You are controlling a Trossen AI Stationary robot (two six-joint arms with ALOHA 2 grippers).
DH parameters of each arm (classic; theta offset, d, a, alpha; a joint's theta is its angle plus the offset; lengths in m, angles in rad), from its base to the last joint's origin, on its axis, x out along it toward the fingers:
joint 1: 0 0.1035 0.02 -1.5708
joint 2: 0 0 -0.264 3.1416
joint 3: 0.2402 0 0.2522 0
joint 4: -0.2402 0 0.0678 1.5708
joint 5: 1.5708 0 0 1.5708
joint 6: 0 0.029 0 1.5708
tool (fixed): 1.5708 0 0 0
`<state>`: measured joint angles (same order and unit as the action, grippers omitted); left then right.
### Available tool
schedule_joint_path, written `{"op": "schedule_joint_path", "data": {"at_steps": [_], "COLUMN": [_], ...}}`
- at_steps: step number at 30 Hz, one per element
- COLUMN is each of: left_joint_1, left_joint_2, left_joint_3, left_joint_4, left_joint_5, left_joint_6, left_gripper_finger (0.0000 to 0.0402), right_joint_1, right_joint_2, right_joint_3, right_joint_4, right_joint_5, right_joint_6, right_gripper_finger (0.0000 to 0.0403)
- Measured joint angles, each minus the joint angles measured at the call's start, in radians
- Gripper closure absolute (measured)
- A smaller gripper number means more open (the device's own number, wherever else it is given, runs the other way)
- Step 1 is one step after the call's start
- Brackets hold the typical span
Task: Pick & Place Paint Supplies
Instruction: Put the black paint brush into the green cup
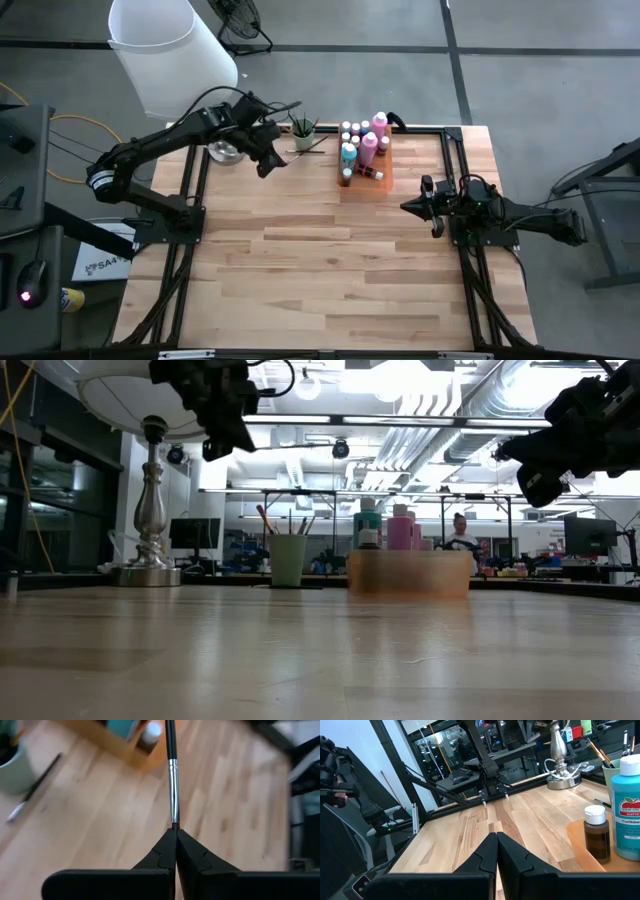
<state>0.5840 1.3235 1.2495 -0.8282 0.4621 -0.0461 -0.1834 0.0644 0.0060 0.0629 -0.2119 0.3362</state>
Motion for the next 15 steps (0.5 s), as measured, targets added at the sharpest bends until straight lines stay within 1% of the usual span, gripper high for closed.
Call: {"op": "schedule_joint_path", "data": {"at_steps": [2, 5, 9, 13, 15], "left_joint_1": [0.007, 0.006, -0.019, -0.078, -0.1], "left_joint_2": [0.0, 0.0, -0.014, -0.034, -0.038], "left_joint_3": [0.0, -0.01, -0.08, -0.18, -0.226], "left_joint_4": [0.028, 0.051, 0.093, 0.22, 0.332], "left_joint_5": [0.049, 0.087, 0.123, 0.137, 0.151], "left_joint_6": [-0.034, -0.053, -0.103, -0.176, -0.241], "left_gripper_finger": [0.0401, 0.0401, 0.0401, 0.0401, 0.0401], "right_joint_1": [0.0, 0.0, 0.0, 0.0, 0.0], "right_joint_2": [0.0, 0.0, 0.0, 0.0, 0.0], "right_joint_3": [0.0, 0.0, 0.0, 0.0, 0.0], "right_joint_4": [0.0, 0.0, 0.0, 0.0, 0.0], "right_joint_5": [0.0, 0.0, 0.0, 0.0, 0.0], "right_joint_6": [0.0, 0.0, 0.0, 0.0, 0.0], "right_gripper_finger": [0.0401, 0.0401, 0.0401, 0.0401, 0.0401]}}
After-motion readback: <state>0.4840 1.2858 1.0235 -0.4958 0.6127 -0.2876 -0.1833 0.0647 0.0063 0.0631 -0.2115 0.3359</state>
